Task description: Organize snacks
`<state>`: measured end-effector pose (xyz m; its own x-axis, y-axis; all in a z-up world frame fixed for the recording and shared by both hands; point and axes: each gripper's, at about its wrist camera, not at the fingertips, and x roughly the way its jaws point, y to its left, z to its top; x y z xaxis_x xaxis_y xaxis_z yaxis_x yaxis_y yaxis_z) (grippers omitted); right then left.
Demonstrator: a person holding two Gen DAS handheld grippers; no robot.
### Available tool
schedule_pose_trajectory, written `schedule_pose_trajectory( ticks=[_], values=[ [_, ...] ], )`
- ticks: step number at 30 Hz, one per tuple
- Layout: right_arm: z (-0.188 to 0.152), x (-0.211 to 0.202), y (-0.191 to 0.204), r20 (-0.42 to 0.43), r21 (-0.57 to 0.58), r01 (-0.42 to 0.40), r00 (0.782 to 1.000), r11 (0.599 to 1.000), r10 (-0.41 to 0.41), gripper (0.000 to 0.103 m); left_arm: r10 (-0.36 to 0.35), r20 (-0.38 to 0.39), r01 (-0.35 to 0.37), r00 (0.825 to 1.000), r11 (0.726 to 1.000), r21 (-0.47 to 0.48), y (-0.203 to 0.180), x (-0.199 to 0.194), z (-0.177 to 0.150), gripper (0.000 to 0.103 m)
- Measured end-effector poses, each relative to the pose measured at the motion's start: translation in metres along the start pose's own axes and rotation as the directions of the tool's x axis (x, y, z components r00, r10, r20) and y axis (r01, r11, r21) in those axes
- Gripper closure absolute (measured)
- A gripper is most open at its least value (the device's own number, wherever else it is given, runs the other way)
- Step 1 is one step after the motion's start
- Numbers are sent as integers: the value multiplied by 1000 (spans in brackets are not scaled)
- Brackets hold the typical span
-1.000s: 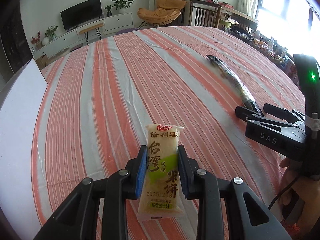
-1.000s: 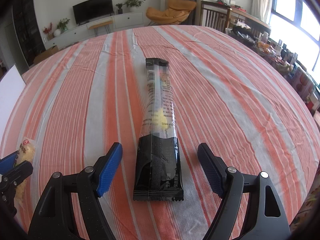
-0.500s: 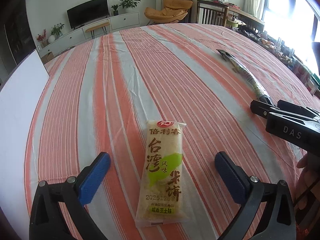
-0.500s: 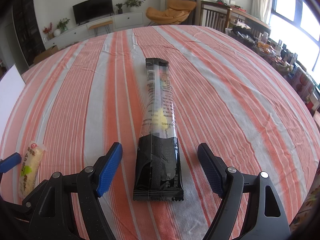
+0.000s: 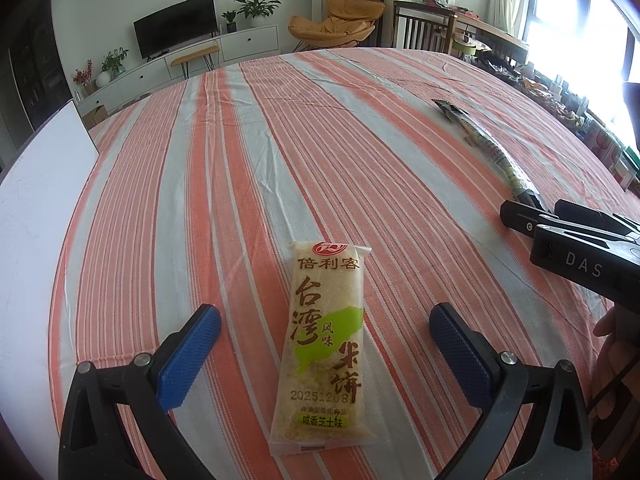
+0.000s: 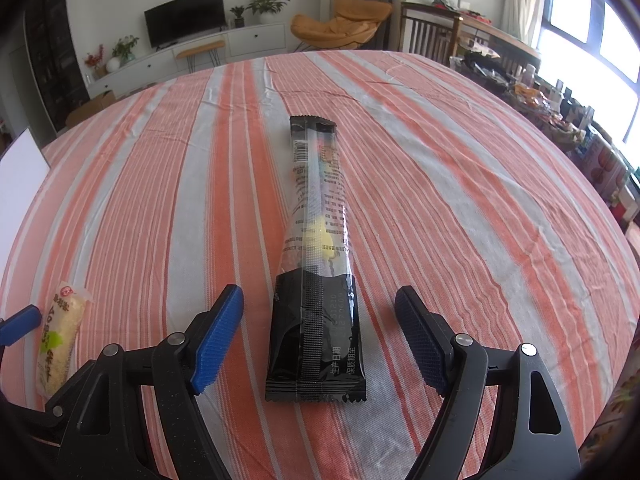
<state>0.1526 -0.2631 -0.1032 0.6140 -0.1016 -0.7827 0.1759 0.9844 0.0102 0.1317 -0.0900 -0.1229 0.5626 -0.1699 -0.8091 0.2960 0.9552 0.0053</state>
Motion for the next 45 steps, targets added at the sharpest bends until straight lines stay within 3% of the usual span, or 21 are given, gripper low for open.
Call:
schedule_pose_trajectory(
  ticks=[19,26,29,32,34,36,37,41,42,44,45],
  values=[
    [0,-1,-1,-1,2,7,1000,1000,-7,20,-8,-5,8,1000,1000,5,-1,0,0,0],
    [-1,-2,-2,-2,2,9,1000,1000,-9,19,-42,-114,49,993,997,55,0,-2,4,0],
    [-1,-2,-3,-2,2,8,1000,1000,-8,19,-60,-192,74,980,995,69,0,-1,7,0],
    [-1,-2,-3,-2,2,8,1000,1000,-8,19,-116,-219,125,969,992,27,4,-1,13,1],
    [-1,-2,-3,-2,2,8,1000,1000,-8,18,-121,-221,127,968,992,17,5,0,17,6],
    [-1,-2,-4,-4,4,4,1000,1000,-4,17,-74,-213,90,974,994,63,-1,2,21,22],
    [-1,-2,-5,-8,0,-3,1000,1000,3,16,-48,-205,68,978,993,94,-5,2,22,26],
    [11,3,-10,-112,13,-14,994,1000,15,16,-62,-163,81,985,991,109,-8,-2,28,75],
    [15,4,-11,-132,23,-22,991,999,25,19,-64,-163,82,984,991,102,-7,-2,29,75],
    [19,5,-12,-152,24,-26,988,999,30,29,-87,-152,99,985,992,76,-3,-5,28,75],
    [20,4,-11,-152,1,4,988,1000,-4,57,-101,-141,111,985,992,64,0,-11,26,75]
  ],
)
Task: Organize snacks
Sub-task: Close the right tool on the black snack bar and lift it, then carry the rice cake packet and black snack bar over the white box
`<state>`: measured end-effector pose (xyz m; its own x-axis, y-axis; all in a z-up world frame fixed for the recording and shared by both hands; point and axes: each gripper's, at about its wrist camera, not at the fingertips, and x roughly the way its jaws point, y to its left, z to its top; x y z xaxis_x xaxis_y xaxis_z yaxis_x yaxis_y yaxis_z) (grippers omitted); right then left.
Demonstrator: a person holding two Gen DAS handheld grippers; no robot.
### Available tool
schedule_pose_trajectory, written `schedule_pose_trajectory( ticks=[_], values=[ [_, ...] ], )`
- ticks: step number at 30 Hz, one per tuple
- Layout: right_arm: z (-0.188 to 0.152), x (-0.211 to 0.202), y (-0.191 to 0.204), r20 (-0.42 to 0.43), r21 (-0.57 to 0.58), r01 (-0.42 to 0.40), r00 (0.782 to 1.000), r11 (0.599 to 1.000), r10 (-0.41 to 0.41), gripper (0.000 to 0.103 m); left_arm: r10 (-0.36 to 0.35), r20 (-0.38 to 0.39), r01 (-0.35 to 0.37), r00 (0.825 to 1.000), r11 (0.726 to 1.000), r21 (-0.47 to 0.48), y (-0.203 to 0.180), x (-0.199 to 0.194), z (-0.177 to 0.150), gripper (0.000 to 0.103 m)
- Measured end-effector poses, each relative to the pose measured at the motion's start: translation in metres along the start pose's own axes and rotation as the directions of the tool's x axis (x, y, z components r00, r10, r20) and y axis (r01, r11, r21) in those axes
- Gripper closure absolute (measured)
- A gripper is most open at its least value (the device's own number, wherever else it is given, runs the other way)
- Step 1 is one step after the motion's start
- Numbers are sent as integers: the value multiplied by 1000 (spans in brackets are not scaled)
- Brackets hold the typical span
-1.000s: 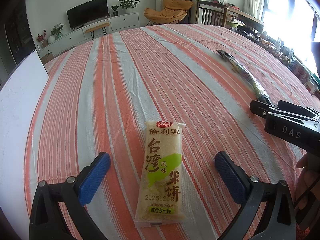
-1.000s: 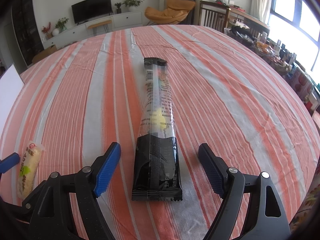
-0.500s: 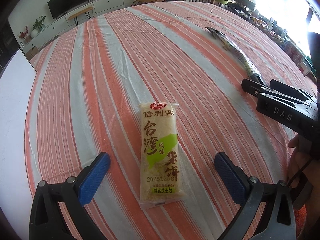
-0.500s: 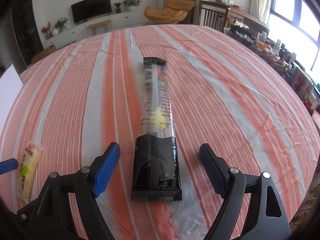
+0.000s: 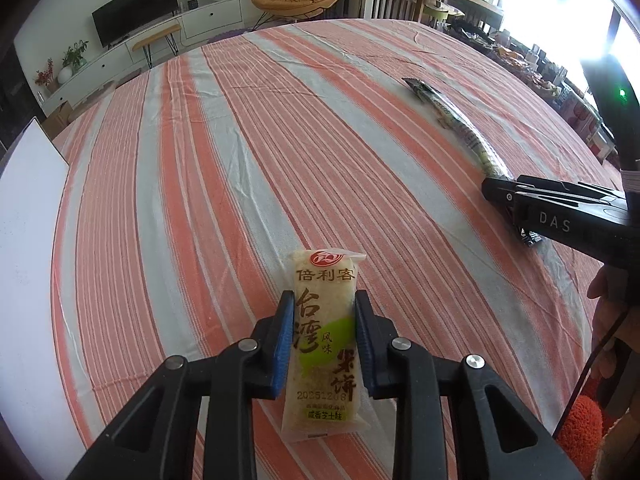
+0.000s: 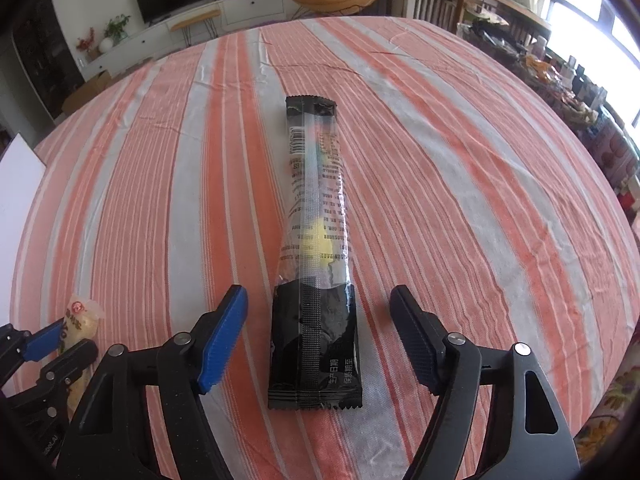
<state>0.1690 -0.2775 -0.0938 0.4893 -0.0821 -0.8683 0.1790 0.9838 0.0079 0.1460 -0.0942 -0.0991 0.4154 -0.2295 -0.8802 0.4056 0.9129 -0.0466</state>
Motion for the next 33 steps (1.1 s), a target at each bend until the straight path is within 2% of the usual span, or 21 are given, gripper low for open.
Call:
schedule_pose_trajectory(
  ticks=[1,2,4,7,9,12,15,18,20,22,24,27,29,30,31,32,33],
  values=[
    [1,-2,-1,-2,-5,-11,1000,1000,11,73,-14,17,14,1000,1000,-10,2,-7,-3,75],
    [1,-3,-4,-15,12,-28,999,1000,29,73,-32,36,33,999,999,-24,5,-16,-6,75],
    [-4,-8,-14,-22,74,-86,996,994,88,81,-84,82,90,993,993,-71,11,-40,-14,75],
    [-17,-20,-29,-2,196,-211,976,958,216,83,-154,160,172,975,979,-108,18,-80,-23,75],
    [-29,-31,-38,35,278,-315,948,908,318,83,-178,207,202,962,974,-99,20,-108,-29,75],
    [-47,-48,-50,100,377,-444,892,813,441,84,-226,261,258,939,962,-95,23,-144,-38,75],
    [-64,-64,-56,157,440,-531,840,724,520,85,-254,313,295,915,952,-88,26,-179,-48,75],
    [-73,-81,-59,196,449,-577,808,682,555,87,-269,350,315,897,946,-81,28,-205,-58,75],
    [-75,-91,-61,210,448,-596,794,666,570,88,-266,355,310,896,948,-71,28,-211,-61,75],
    [-77,-93,-61,199,446,-589,799,673,567,88,-259,347,300,902,951,-71,29,-209,-64,75],
    [-81,-90,-59,162,435,-547,829,715,535,88,-263,326,306,908,948,-90,29,-202,-69,75],
    [-89,-73,-53,64,416,-491,855,765,514,84,-261,297,305,918,946,-111,29,-190,-75,75],
    [-97,-64,-47,0,386,-437,881,812,474,82,-259,284,301,923,946,-118,28,-183,-78,75],
    [-100,-61,-46,-19,370,-419,889,829,458,70,-257,279,299,925,947,-119,27,-182,-79,75],
    [-101,-60,-46,-32,357,-407,894,841,447,48,-256,278,298,926,947,-119,27,-181,-80,75],
    [-101,-60,-46,-33,349,-400,899,848,437,40,-255,278,297,926,947,-120,27,-182,-81,75],
    [-100,-62,-48,-25,340,-393,905,855,425,35,-255,280,298,925,947,-121,27,-182,-82,75]
  ],
)
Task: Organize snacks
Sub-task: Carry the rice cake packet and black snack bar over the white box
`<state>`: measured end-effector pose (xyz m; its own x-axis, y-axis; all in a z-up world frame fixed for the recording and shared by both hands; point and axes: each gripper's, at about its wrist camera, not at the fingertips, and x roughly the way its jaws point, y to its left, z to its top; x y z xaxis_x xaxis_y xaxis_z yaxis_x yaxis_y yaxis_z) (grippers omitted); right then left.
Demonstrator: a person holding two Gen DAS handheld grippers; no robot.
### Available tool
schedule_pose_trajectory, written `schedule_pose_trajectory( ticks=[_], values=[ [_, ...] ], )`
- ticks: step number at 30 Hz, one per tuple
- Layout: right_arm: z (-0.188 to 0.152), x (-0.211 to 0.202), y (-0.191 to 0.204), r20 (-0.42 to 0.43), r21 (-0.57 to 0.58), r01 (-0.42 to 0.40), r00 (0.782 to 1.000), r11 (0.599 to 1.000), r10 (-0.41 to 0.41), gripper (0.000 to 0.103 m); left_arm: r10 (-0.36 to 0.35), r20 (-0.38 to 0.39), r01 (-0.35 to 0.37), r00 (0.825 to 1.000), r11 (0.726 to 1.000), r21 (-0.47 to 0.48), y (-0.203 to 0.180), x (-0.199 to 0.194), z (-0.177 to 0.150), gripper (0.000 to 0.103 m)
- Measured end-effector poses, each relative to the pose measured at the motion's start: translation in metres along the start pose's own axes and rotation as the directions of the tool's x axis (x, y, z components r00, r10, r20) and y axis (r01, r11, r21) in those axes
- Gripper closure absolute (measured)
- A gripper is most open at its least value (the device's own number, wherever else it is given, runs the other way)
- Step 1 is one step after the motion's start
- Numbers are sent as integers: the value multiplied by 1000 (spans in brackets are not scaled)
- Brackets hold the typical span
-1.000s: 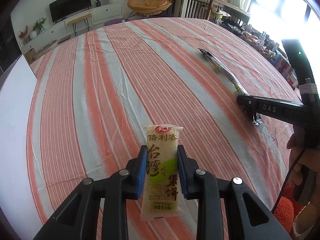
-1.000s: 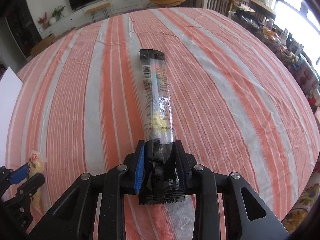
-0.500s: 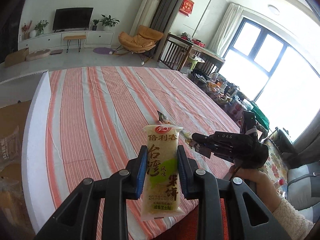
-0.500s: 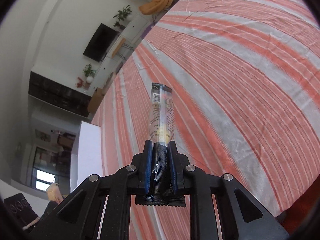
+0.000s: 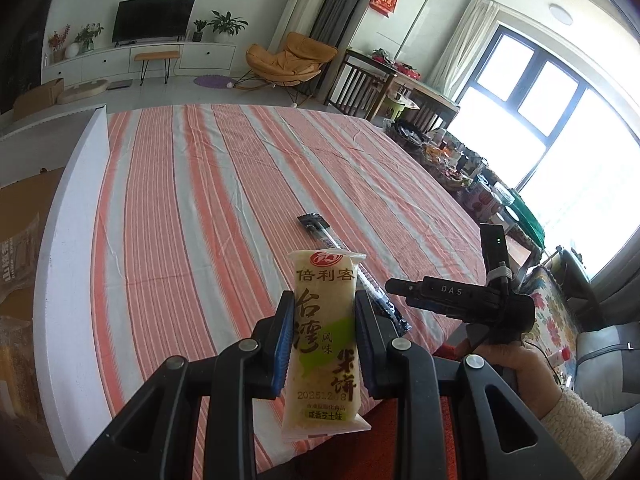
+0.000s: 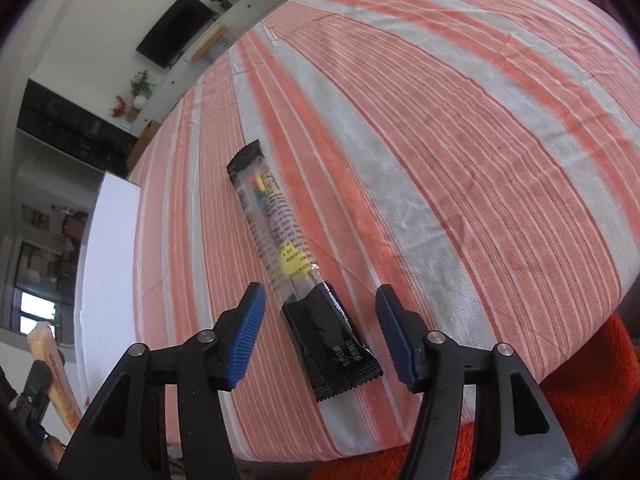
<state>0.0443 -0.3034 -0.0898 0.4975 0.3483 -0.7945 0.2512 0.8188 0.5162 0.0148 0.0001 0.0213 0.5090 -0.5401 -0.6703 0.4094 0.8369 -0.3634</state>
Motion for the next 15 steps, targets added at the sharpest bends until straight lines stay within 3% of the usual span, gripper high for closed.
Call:
schedule_pose_trajectory(
  ticks=[10,15],
  values=[
    [35,-40,15,90,-188,153,986,970,-138,35,21,38,-20,999,1000,-23,13,-13,9,75],
    [35,-12,54,-15,-375,199,975,905,-221,34,36,32,-35,999,999,-21,16,-9,5,75]
  ],
)
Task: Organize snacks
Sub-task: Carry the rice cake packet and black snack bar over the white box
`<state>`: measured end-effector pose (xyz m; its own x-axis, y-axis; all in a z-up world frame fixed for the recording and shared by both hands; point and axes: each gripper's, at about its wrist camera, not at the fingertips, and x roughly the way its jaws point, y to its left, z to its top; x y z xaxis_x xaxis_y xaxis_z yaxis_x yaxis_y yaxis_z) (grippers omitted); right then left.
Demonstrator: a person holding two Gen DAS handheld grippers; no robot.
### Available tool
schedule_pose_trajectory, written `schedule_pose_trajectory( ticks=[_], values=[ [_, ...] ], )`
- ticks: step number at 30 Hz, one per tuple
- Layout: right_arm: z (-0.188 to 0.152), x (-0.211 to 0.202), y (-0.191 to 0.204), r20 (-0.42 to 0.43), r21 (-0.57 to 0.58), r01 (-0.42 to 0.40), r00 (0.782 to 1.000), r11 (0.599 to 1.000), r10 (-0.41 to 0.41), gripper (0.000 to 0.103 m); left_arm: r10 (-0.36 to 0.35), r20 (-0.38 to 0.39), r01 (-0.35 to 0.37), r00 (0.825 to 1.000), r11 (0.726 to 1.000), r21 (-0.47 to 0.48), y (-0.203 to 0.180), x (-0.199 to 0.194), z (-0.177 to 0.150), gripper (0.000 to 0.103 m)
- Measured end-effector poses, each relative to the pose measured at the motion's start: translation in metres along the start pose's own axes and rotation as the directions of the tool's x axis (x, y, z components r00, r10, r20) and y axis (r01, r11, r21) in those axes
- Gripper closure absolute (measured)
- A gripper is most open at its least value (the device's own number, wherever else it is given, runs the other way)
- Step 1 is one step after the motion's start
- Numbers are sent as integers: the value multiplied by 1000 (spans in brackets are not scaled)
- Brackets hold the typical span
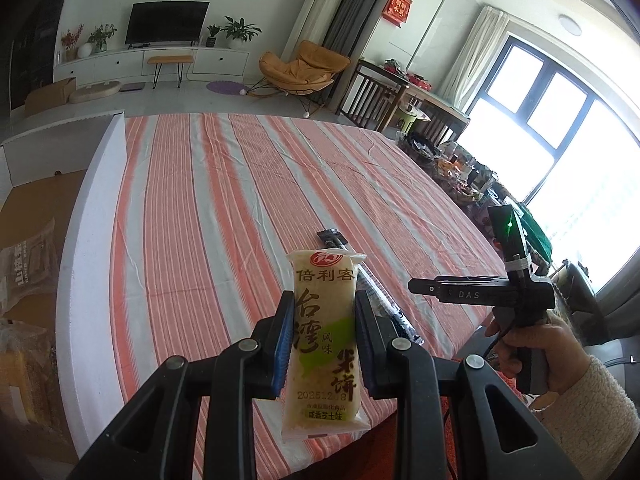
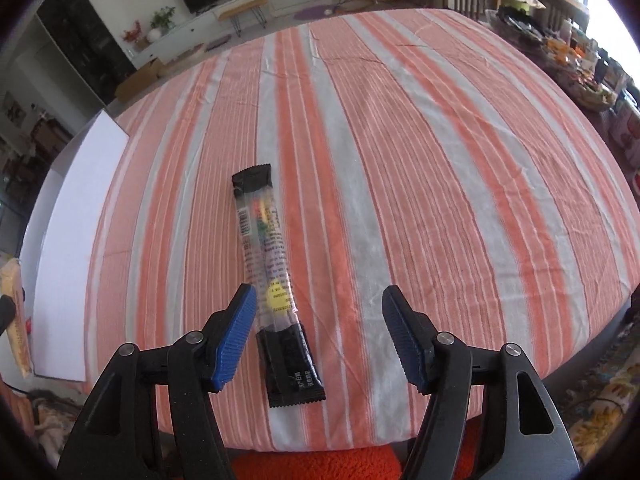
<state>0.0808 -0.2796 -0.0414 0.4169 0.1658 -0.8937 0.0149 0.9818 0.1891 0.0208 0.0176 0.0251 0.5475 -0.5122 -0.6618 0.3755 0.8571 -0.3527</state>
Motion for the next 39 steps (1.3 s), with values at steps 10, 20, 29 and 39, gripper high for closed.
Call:
schedule_pose_trajectory(
  ticks=[10,20,29,39],
  values=[
    [7,79,55,-26,-133,167,985,977,-172,41,-49,16,49,999,999,-14,5,-34,-1,75],
    [-10,54,4,-11,137,-93,995,986,95,90,-116,66,120,991,991,-59,13,-84,-1,75],
    [-21,-3,-7,217,334,-563,827,756,519,90,-140,163,161,977,979,-128,49,-146,14,75],
    [20,-74,150,218,121,-755,654,645,725,90,103,225,-54,969,975,-216,143,-185,18,75]
  ],
)
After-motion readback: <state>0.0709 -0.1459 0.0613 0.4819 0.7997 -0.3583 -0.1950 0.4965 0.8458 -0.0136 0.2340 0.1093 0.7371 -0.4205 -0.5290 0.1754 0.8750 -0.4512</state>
